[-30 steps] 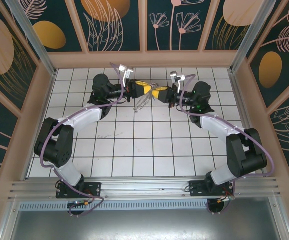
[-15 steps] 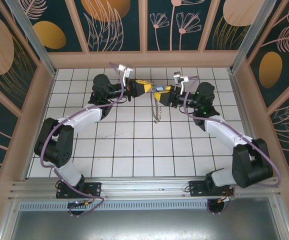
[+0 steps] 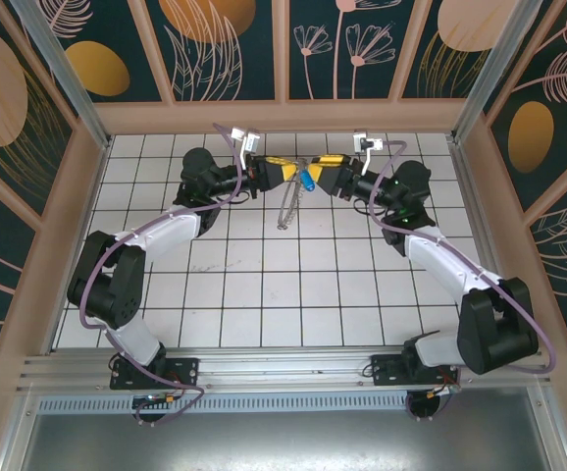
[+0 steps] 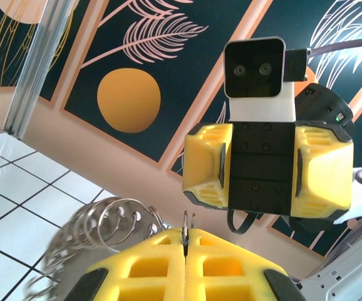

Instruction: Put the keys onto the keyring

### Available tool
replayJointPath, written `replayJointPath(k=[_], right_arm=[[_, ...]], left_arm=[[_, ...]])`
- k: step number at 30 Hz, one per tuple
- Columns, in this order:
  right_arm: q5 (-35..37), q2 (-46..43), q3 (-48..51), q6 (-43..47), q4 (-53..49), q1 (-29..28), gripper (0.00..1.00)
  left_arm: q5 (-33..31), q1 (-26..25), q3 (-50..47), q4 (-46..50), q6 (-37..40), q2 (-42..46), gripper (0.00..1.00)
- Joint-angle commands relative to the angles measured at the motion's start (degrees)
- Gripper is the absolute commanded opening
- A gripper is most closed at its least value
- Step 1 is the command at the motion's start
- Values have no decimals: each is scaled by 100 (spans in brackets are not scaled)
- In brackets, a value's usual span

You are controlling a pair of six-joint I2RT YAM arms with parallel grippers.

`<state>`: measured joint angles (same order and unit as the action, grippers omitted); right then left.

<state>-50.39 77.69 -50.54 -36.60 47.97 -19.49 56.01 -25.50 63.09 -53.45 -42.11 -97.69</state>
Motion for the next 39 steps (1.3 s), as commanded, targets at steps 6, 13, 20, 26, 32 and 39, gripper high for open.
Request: replayJointPath(k=[6,13,20,26,32,39], right_arm=[[-159,496,-228,-466,734,-22,43],[-428,613,61,-594,1004,-231,32],[-384,226,294,-214,499,-236,17],[-400,208,326,-37,221,-202,34],[-265,2,300,-4,140,-15,39],[-175,72,-7,-125,196,15,40]], left_arm=[[-46,-17,45,-328,-44,18,0],[-71,-14,54,-190,56,28,0],[-107,-15,115,-111,119,5,0],[-82,-12,156,-128,72,0,0],[-73,-15,178,-112,70,-4,0],[-57,-13,195,-107,11,-15,0]])
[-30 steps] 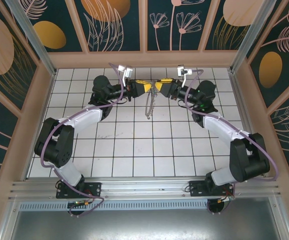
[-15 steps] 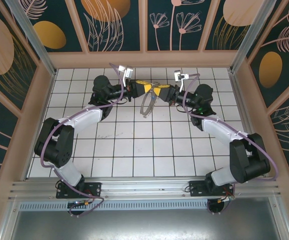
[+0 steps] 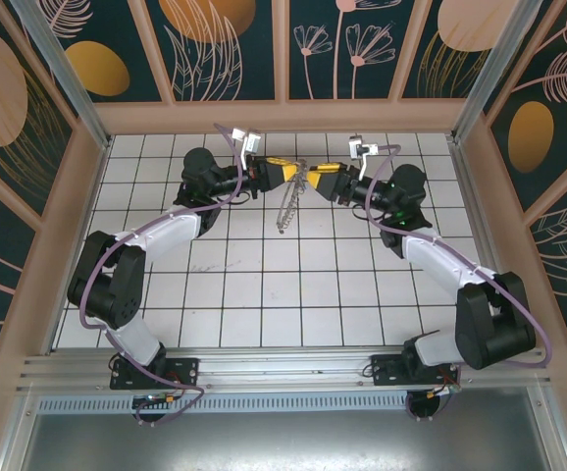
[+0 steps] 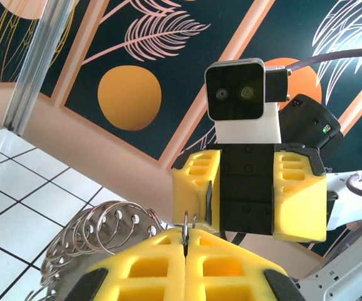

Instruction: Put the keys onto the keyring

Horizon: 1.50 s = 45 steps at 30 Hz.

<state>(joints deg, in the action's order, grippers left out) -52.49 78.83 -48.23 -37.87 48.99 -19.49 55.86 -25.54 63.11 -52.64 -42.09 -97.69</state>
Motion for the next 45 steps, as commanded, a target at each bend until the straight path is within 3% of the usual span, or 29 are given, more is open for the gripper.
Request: replayJointPath(k=[1,10,19,45], right_arm=[[37,19,-270,-58,170,15,39],[19,440,-392,-590,861,-32,37],[2,517,-373,-616,961,-149,27],[112,837,-486,-596,934,-188,23]], left_arm=[[-32,-12,184,-208,-11,-14,0],[-22,-8,202,-212,-30,-14,0],[-40,-7,210,-203,-20,-14,0],[-3,-11,213,-320,-116,-18,0]])
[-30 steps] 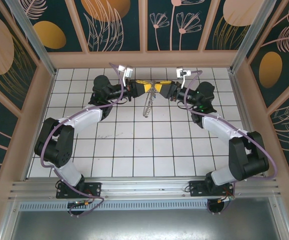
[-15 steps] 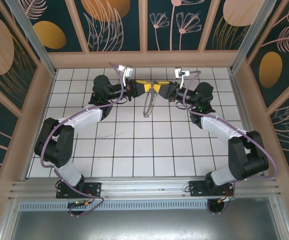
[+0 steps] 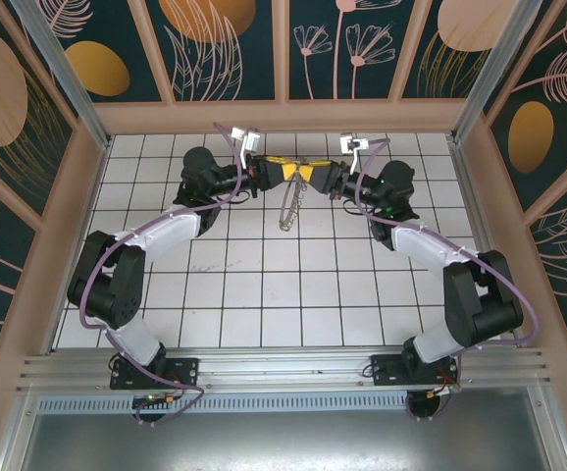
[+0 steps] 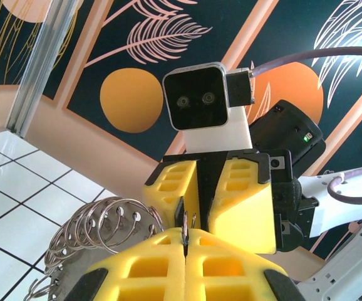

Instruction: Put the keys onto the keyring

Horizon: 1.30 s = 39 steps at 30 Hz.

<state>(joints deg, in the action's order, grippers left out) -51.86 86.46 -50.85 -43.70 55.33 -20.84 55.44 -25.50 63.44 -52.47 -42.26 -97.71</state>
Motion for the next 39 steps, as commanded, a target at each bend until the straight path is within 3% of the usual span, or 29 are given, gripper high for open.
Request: replayJointPath(k=[1,5,10,15,20,27,33,39], right_arm=[[53,101,-242,-15,304,-57,23],[70,172,-319,-50,329,-55,19],[71,210,-364,-11,288,-52,0],[77,143,-357,265,-63,-5,0],[-53,88,-380,757,-658,243,0],[-562,174,-603,1641,-1673,531,0],[-889,337,-1118,2763,-3084,543,0],[-1281,524,-1364,3125,-3543,527,0]], left_arm=[[41,-17,171,-374,-130,-13,0],[63,-17,158,-437,-177,-192,0],[53,-10,100,-466,-162,-161,0],[-77,-16,155,-232,-55,-128,0],[-267,61,312,587,537,71,24],[-236,247,637,1721,1341,163,35],[135,252,1202,2944,2108,-196,36],[460,256,1489,3495,2450,-454,35]])
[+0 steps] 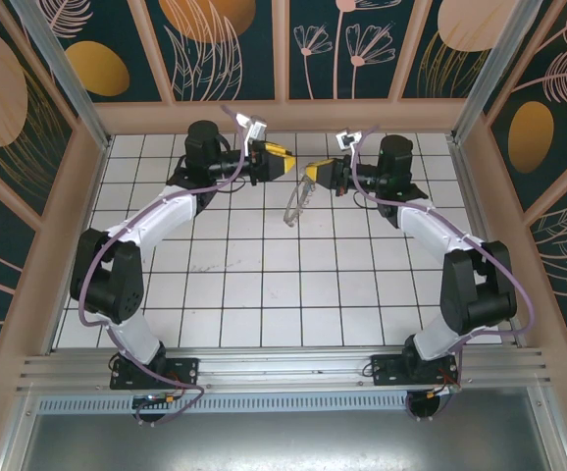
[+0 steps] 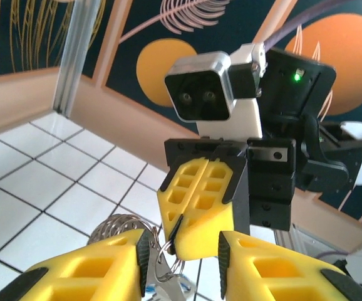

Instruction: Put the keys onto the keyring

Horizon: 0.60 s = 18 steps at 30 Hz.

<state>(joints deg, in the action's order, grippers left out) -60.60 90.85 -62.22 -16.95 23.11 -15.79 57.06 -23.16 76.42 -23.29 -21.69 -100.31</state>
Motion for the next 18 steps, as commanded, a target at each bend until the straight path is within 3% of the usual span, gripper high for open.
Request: replayJointPath(k=[1,18], right_arm=[[-413,100,-238,458,-342,18,0],[-552,409,-282,-199,490,-69,0]], left_arm=[[314,22,206,621,428,-219,35],[684,21,-44,179,141,-425,31]])
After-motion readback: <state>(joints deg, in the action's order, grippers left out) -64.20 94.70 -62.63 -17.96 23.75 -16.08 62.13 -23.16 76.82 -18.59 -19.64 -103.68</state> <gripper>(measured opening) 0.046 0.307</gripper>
